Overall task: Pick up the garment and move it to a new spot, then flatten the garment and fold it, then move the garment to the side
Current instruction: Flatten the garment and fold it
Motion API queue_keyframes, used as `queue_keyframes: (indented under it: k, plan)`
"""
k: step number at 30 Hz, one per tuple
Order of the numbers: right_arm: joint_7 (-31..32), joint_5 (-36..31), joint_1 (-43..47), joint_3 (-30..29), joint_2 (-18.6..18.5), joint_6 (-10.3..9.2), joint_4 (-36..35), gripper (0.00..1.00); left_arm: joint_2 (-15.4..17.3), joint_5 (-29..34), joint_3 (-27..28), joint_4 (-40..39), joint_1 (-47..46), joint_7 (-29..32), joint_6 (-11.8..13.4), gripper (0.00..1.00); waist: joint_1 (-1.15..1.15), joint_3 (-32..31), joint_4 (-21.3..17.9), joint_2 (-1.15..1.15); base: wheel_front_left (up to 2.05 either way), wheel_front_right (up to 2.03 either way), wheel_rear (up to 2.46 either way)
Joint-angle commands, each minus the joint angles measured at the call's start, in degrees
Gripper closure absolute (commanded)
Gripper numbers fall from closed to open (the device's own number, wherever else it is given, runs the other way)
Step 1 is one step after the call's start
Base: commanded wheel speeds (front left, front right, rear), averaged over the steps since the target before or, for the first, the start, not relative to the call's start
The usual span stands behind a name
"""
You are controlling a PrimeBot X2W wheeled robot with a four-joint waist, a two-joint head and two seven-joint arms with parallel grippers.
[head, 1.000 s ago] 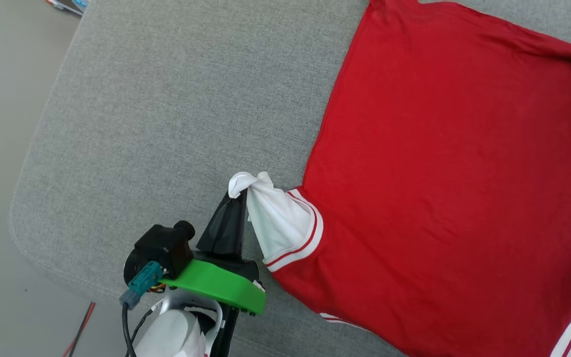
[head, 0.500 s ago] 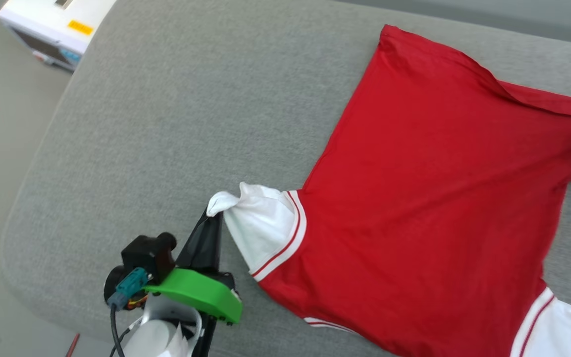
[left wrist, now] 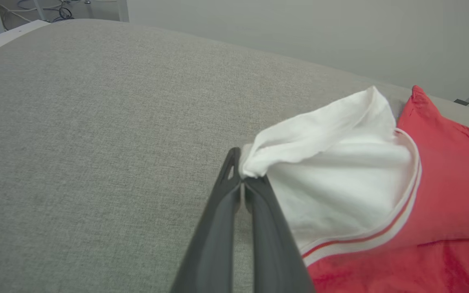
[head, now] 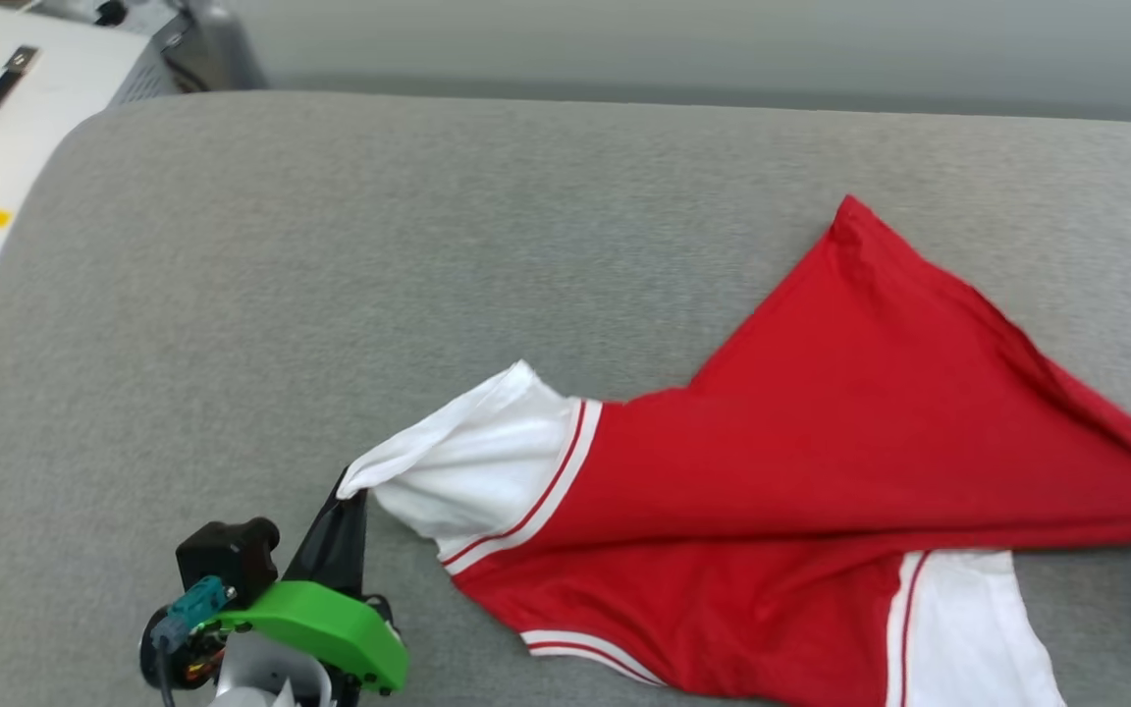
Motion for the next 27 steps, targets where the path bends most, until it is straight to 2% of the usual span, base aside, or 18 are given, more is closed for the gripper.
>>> queue_keyframes:
  k: [1, 5, 9, 11, 13, 14, 15, 16, 20, 27]
  plan:
    - [-0.3, -0.4, 3.5, -2.1, 2.8, -0.04, -2.6, 1.0, 0.9, -0.5, 0.8, 0.2, 1.0, -0.1, 0.4, 1.0, 0.0, -2.3, -5.0, -0.01, 0.0, 0.0, 0.0]
    - [0.9, -2.8, 13.8, -8.9, 12.1, -0.04, -10.1, 1.0, 1.1, -0.8, 1.0, -0.6, 2.5, 0.3, 1.1, 1.0, 0.0, -2.3, -6.8, -0.01, 0.0, 0.0, 0.0]
    - [2.2, -4.8, 21.7, -12.6, 21.2, -0.04, -15.3, 1.0, 1.6, -1.0, 0.9, -0.9, 3.0, 0.6, 1.1, 1.0, 0.0, -2.2, -7.3, -0.01, 0.0, 0.0, 0.0]
    - [2.4, -5.3, 24.3, -13.4, 24.4, -0.04, -16.5, 1.0, 1.8, -1.0, 0.9, -1.0, 3.0, 0.8, 1.0, 1.0, 0.0, -2.0, -7.4, -0.01, 0.0, 0.0, 0.0]
    - [1.9, -5.0, 25.7, -13.4, 26.1, -0.04, -17.0, 1.0, 2.0, -1.0, 0.8, -1.1, 3.0, 0.9, 1.1, 1.0, 0.0, -1.9, -7.6, -0.01, 0.0, 0.0, 0.0]
    - [1.2, -4.6, 25.9, -13.3, 26.5, -0.04, -17.1, 0.64, 2.0, -1.0, 0.8, -1.2, 2.9, 0.9, 1.1, 1.0, 0.0, -1.8, -7.8, -0.01, 0.0, 0.0, 0.0]
    - [-0.2, -4.6, 26.1, -13.2, 26.9, -0.04, -17.2, 0.52, 2.0, -1.0, 0.7, -1.2, 2.9, 1.0, 1.2, 1.0, 0.0, -1.8, -7.9, -0.01, 0.0, 0.0, 0.0]
    - [-1.2, -4.6, 26.1, -13.1, 27.1, -0.04, -17.2, 0.0, 2.1, -1.0, 0.7, -1.3, 2.9, 1.0, 1.2, 1.0, 0.0, -1.8, -7.9, -0.01, 0.0, 0.0, 0.0]
    - [-8.0, -4.4, 24.7, -12.7, 27.3, -0.04, -18.0, 0.0, 2.2, -0.8, 0.3, -1.6, 2.6, 1.3, 1.2, 1.0, 0.0, -1.6, -7.9, -0.01, 0.0, 0.0, 0.0]
    - [-27.2, -4.3, 19.1, -10.8, 24.6, -0.04, -19.9, 0.0, 2.0, -0.5, -0.4, -2.2, 1.4, 1.4, 1.2, 1.0, 0.0, -0.9, -6.5, -0.01, 0.0, 0.0, 0.0]
